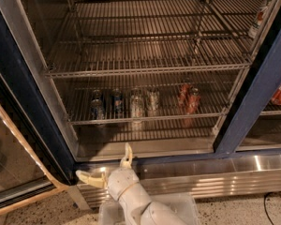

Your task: Pick pepsi can from bottom shelf of fridge

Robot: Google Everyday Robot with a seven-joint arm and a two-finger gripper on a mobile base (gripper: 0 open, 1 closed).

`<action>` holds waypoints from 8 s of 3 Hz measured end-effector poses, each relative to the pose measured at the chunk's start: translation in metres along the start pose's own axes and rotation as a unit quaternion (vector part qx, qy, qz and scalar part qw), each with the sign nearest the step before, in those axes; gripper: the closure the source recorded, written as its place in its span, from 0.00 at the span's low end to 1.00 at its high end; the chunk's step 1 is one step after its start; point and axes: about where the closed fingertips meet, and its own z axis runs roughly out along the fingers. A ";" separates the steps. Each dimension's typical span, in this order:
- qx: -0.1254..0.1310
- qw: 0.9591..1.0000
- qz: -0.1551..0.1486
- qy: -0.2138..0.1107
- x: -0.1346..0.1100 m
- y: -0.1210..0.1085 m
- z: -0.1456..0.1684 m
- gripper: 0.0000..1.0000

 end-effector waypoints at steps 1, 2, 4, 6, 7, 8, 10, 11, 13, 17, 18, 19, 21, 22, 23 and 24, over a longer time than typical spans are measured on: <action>0.036 0.999 -0.015 -0.017 -0.009 -0.036 0.017 0.00; 0.036 0.999 -0.015 -0.017 -0.009 -0.036 0.017 0.00; 0.063 0.997 -0.025 -0.042 -0.015 -0.075 0.051 0.19; 0.065 0.997 -0.041 0.026 0.018 -0.105 0.084 0.52; 0.051 0.994 -0.046 0.086 0.043 -0.109 0.096 0.48; 0.048 0.993 -0.053 0.098 0.040 -0.112 0.104 0.29; 0.100 0.994 -0.044 0.019 0.023 -0.090 0.058 0.00; 0.100 0.994 -0.044 0.019 0.023 -0.091 0.058 0.00; 0.119 0.990 -0.058 0.056 0.040 -0.111 0.093 0.00; 0.136 0.982 -0.081 0.104 0.067 -0.146 0.169 0.13; 0.138 0.981 -0.087 0.108 0.069 -0.147 0.185 0.14; 0.132 0.981 -0.092 0.112 0.070 -0.142 0.199 0.13; 0.124 0.981 -0.096 0.115 0.074 -0.126 0.225 0.18; 0.130 0.981 -0.093 0.113 0.077 -0.122 0.238 0.29; 0.141 0.980 -0.089 0.110 0.080 -0.120 0.244 0.47; 0.165 0.978 -0.081 0.102 0.082 -0.123 0.245 0.64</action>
Offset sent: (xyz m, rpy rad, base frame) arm 0.0275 -0.0150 0.0042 -0.0028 -0.0244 -0.0621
